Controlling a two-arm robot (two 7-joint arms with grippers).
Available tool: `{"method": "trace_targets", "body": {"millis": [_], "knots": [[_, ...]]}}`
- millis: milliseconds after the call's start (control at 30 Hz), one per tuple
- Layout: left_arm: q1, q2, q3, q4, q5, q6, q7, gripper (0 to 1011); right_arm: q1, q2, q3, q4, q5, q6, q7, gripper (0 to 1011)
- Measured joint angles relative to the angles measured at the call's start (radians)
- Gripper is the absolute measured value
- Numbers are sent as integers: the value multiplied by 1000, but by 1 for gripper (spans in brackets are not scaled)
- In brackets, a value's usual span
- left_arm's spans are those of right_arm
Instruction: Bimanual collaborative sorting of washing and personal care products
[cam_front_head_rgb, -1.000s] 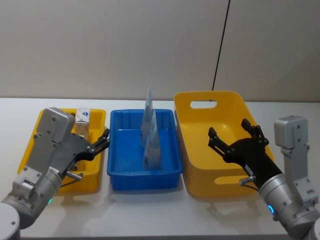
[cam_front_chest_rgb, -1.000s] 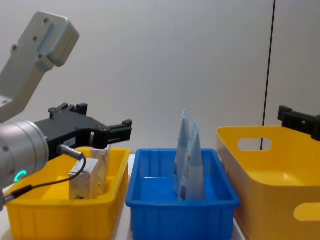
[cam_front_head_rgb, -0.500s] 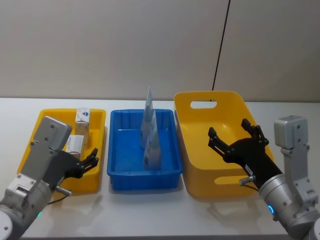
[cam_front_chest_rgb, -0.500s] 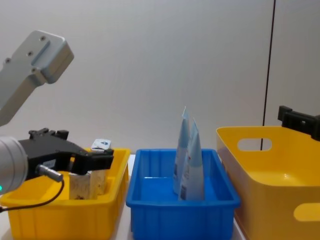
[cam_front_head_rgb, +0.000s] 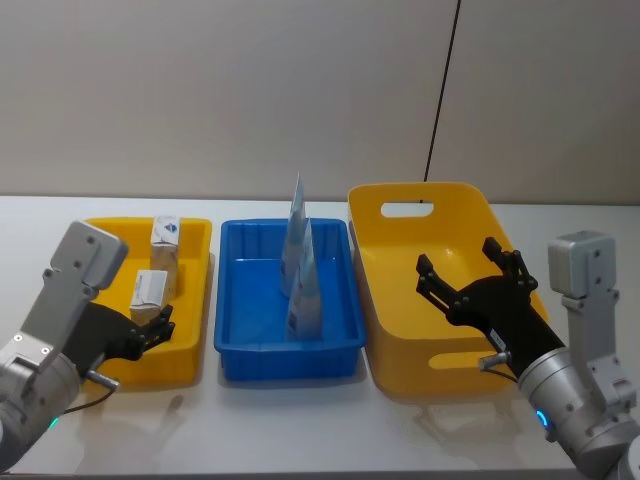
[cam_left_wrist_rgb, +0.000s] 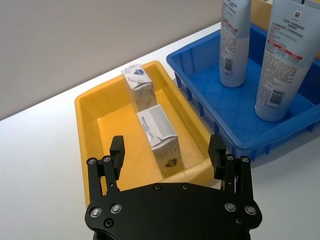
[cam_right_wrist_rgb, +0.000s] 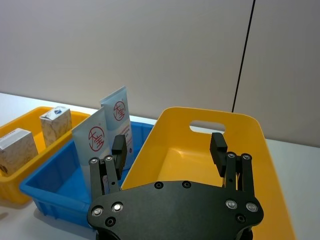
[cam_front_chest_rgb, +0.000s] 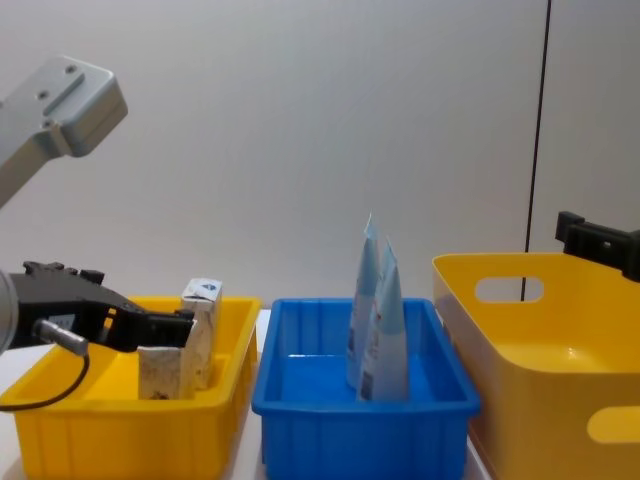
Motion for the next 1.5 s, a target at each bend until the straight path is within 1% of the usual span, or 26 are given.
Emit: {"method": "trace_targets", "body": {"millis": [200, 400, 533, 767, 1033, 1500], "knots": [[-15, -9, -14, 0, -19, 39, -14, 1002, 0, 0, 0, 0, 0, 0, 0, 1002], [-36, -27, -28, 18, -39, 76, -29, 1002, 0, 0, 0, 0, 0, 0, 0, 1002], [-52, -44, -35, 38, -54, 102, -37, 1002, 0, 0, 0, 0, 0, 0, 0, 1002], [-79, -72, -40, 80, -64, 132, -40, 1002, 0, 0, 0, 0, 0, 0, 0, 1002], [-114, -99, -32, 134, -58, 150, -39, 1002, 0, 0, 0, 0, 0, 0, 0, 1002], [-169, -137, -9, 221, -33, 152, -39, 1001, 0, 0, 0, 0, 0, 0, 0, 1002]]}}
